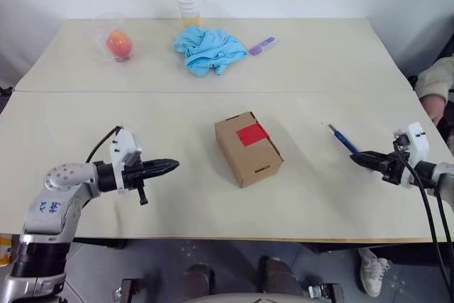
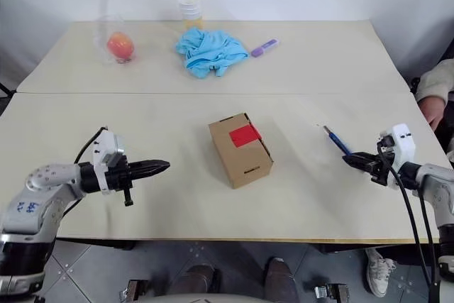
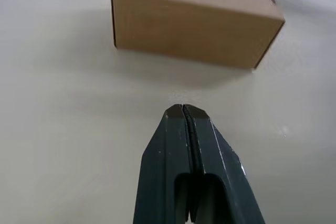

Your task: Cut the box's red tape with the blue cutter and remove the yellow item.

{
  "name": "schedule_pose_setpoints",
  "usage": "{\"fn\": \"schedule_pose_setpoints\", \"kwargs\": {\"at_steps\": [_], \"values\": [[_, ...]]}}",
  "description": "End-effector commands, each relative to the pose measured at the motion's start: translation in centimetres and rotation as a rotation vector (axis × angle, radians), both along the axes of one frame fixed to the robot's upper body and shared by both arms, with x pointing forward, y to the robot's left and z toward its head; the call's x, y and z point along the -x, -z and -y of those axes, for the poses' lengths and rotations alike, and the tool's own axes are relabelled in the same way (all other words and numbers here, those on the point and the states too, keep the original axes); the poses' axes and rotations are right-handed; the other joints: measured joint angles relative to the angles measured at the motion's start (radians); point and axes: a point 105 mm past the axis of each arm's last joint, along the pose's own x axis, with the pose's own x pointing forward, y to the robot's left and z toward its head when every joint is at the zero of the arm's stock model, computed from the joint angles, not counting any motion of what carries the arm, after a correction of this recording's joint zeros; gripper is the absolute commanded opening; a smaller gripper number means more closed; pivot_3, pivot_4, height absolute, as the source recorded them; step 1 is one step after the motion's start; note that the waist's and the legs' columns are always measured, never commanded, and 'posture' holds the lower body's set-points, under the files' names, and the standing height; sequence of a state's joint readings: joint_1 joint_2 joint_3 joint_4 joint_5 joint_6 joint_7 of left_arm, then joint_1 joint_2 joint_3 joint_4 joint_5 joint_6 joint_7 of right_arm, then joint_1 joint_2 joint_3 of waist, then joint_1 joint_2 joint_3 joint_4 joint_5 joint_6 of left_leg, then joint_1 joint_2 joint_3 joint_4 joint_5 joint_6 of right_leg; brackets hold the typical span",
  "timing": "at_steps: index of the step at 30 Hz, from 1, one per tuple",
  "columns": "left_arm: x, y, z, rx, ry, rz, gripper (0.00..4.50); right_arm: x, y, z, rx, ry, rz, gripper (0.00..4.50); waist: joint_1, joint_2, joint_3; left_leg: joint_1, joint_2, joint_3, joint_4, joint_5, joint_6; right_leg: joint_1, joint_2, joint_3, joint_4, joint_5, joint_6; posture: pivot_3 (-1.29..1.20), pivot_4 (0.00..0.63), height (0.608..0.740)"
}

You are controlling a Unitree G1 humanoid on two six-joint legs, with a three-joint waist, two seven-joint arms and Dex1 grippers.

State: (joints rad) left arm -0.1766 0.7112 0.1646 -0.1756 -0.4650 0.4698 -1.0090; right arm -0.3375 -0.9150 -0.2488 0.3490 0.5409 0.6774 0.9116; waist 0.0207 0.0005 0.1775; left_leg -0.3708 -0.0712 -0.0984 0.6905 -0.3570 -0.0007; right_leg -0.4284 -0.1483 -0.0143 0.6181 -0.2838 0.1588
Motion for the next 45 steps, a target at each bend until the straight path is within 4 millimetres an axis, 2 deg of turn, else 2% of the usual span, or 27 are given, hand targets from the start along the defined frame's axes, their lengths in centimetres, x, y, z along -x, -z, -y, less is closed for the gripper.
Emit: {"fn": "schedule_pose_setpoints", "kwargs": {"at_steps": [1,3,6,9,13,15,16,18,20,23,29,32,36,45], "values": [[0.6,-1.0,0.2,0.011,-0.012,0.037,0.0,0.4,-2.5,0.6,0.014,-0.026,0.06,2.51,0.001,0.0,0.0,0.0,0.0,0.0,0.0,0.0,0.0,0.0,0.0,0.0,0.0,0.0,0.0,0.0,0.15,0.74],[0.5,-0.1,0.1,-0.004,-0.057,0.004,0.0,1.0,-4.1,-0.5,0.015,-0.116,0.097,3.11,0.001,0.0,0.0,0.0,0.0,0.0,0.0,0.0,0.0,0.0,0.0,0.0,0.0,0.0,0.0,0.0,0.15,0.74],[0.4,1.1,0.3,-0.022,-0.111,-0.042,0.0,1.5,-6.1,-3.1,-0.013,-0.255,0.147,3.11,-0.001,0.001,0.0,0.001,0.0,0.0,-0.001,0.0,0.0,0.0,0.0,0.0,0.0,0.0,0.0,0.0,0.15,0.74],[0.3,1.8,1.1,-0.018,-0.121,-0.061,0.0,0.7,-6.6,-5.4,-0.003,-0.309,0.208,2.4,-0.004,0.001,0.0,0.001,0.0,0.0,-0.001,0.0,0.0,0.0,0.002,0.0,0.0,0.0,0.0,0.0,0.15,0.74],[-0.8,2.0,3.5,0.015,-0.127,-0.055,0.0,-1.7,-4.4,-9.0,0.219,-0.359,0.319,0.99,0.0,0.001,0.0,0.001,-0.001,0.0,0.0,0.0,-0.001,0.0,0.001,0.0,0.0,0.0,0.0,0.0,0.15,0.74],[-1.4,2.2,4.5,0.018,-0.124,-0.047,0.0,-2.6,-2.7,-10.4,0.343,-0.39,0.353,0.29,0.002,0.001,0.0,0.002,-0.002,0.001,0.0,0.0,-0.001,0.0,0.001,0.0,0.0,0.0,0.0,0.0,0.15,0.74],[-1.7,2.3,4.9,0.018,-0.125,-0.045,0.0,-3.0,-1.9,-10.9,0.392,-0.402,0.368,0.09,0.003,0.001,0.0,0.001,-0.002,0.001,0.0,0.0,-0.001,0.0,0.001,0.001,0.001,0.0,0.0,0.0,0.15,0.74],[-2.3,2.2,6.1,0.03,-0.115,-0.034,0.0,-3.2,-0.6,-13.0,0.407,-0.452,0.386,0.09,0.003,0.001,0.0,0.001,-0.003,0.0,0.0,0.0,-0.001,0.0,0.001,0.0,0.002,0.0,0.0,0.0,0.15,0.74],[-2.6,2.2,7.1,0.036,-0.099,-0.033,0.0,-2.8,0.2,-15.2,0.334,-0.502,0.353,0.09,0.0,0.001,0.0,0.001,-0.003,0.0,0.0,0.0,-0.001,0.0,0.001,0.0,0.001,0.0,0.0,0.0,0.15,0.74],[-2.6,2.4,8.2,0.035,-0.065,-0.038,0.0,-2.5,0.1,-18.0,0.298,-0.557,0.375,0.09,-0.013,0.001,0.0,0.001,-0.002,0.0,0.0,0.0,-0.001,0.0,0.001,0.0,0.001,0.0,0.0,0.0,0.15,0.74],[-2.1,2.5,9.2,0.026,-0.013,-0.066,0.0,-0.8,0.2,-22.0,0.242,-0.637,0.339,0.09,-0.023,0.001,0.0,0.002,-0.002,-0.001,-0.001,0.001,-0.002,-0.001,0.002,0.0,0.001,0.0,0.0,0.0,0.15,0.74],[-1.9,2.1,9.2,0.025,-0.016,-0.07,0.0,0.0,0.2,-23.4,0.21,-0.637,0.304,0.09,-0.022,0.001,0.0,0.002,-0.002,-0.002,0.0,0.001,-0.002,0.0,0.002,0.0,0.002,0.0,0.0,0.0,0.15,0.74],[-0.9,1.8,8.0,0.013,-0.035,-0.092,0.0,1.2,0.8,-24.6,0.212,-0.657,0.256,0.09,-0.024,0.001,0.0,0.001,-0.002,-0.002,-0.001,0.001,-0.002,-0.001,0.002,0.0,0.002,0.0,0.0,0.0,0.15,0.74],[0.5,2.1,5.3,-0.047,-0.09,-0.131,0.0,3.3,1.6,-26.0,0.184,-0.714,0.148,0.09,-0.022,0.0,-0.001,0.002,-0.002,-0.003,-0.003,0.001,-0.002,-0.001,0.002,0.002,0.002,0.0,-0.001,0.0,0.15,0.74]]}}
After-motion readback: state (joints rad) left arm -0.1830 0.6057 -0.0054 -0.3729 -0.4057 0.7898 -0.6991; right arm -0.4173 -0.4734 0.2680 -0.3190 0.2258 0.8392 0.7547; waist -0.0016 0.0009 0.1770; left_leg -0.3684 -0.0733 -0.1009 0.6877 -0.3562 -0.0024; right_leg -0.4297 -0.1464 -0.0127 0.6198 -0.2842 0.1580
